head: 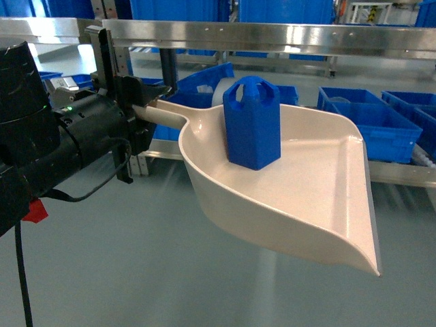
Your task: Place part in tray to right shelf
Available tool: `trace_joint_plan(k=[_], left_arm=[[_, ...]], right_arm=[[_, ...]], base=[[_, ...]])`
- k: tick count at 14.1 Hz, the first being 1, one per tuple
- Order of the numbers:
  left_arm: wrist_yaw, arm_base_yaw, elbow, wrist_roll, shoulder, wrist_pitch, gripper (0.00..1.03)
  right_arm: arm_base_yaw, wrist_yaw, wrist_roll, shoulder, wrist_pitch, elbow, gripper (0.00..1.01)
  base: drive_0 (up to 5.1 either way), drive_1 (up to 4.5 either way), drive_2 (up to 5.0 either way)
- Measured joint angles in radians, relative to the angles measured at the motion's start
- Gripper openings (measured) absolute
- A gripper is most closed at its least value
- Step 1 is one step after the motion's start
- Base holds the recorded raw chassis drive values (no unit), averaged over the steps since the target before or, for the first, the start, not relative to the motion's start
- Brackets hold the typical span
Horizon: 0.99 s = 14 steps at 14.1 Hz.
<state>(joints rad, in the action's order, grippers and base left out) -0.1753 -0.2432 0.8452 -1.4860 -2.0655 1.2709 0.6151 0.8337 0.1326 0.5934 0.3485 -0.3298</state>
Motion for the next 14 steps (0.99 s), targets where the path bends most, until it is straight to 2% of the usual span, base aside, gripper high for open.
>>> trace_joint_plan(k=[14], left_arm=[[0.000, -0.002, 0.000, 0.000, 0.000, 0.000, 0.12]], right_arm=[[0.000, 0.000, 0.000, 0.000, 0.000, 0.000, 0.98]], base=[[-1.7, -1.66, -1.7]])
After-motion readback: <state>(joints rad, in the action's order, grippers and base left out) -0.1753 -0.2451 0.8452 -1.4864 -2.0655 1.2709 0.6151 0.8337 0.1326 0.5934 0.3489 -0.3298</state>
